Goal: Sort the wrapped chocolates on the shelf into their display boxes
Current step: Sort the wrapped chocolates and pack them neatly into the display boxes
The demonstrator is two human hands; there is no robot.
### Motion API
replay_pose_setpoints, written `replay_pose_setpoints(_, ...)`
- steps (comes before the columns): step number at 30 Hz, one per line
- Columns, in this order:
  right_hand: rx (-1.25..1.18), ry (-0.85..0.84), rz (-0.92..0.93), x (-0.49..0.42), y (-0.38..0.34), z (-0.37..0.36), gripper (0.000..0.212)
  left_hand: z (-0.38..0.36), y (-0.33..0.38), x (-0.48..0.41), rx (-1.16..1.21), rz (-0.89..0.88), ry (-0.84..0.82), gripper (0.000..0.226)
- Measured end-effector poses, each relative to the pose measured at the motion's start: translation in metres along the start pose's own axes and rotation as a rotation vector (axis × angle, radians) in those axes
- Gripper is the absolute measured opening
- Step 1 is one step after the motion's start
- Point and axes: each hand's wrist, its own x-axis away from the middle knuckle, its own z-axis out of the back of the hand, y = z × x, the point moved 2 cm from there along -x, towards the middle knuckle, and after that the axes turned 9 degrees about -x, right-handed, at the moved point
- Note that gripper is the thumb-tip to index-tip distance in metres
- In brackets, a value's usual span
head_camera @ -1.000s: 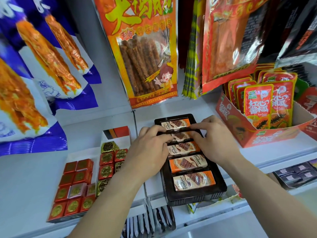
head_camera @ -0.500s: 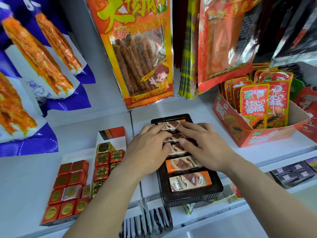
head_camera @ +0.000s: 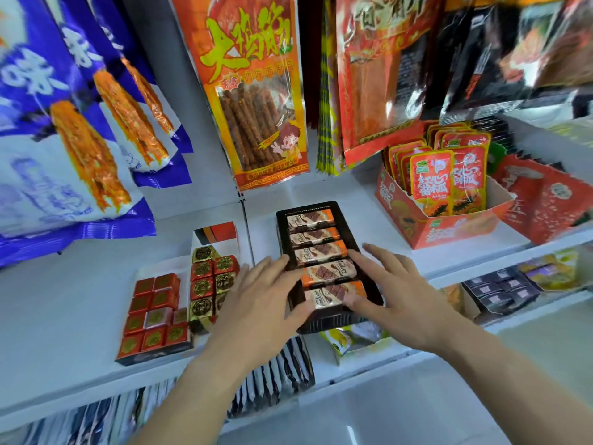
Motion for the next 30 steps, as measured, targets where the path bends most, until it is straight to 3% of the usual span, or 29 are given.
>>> replay_pose_setpoints(4,0.071,-0.066,0.057,-0.001,-0.009,-0.019,0.066,-0.002,0.007,-0.003,-0.042,0.022,0.045,0.058)
replay_pose_setpoints(10,0.158,0.009,0.030,-0.018,-0.015,-0.029,0.053,0.007,-0.004,0.014,-0.003,0.084,0.163,0.062)
replay_pose_setpoints(14,0.215,0.112,0.008,-0.024,-0.045,-0.035,0.052,0.012,-0.057,0.063,0.092,0.368,0.257,0.064)
replay_pose_setpoints(18,0.261,0.030,-0.016,-0.029,-0.064,-0.055,0.069,-0.011,-0.099,0.097,0.182,0.567,0.118,0.071)
replay_pose_setpoints(20,0.287,0.035,-0.015,-0.031,-0.068,-0.060,0.073,-0.019,-0.103,0.103,0.245,0.564,0.066,0.071)
replay_pose_setpoints(30,0.288,0.109,0.090,-0.041,-0.069,-0.064,0.053,-0.027,-0.094,0.074,0.180,0.485,0.138,0.063)
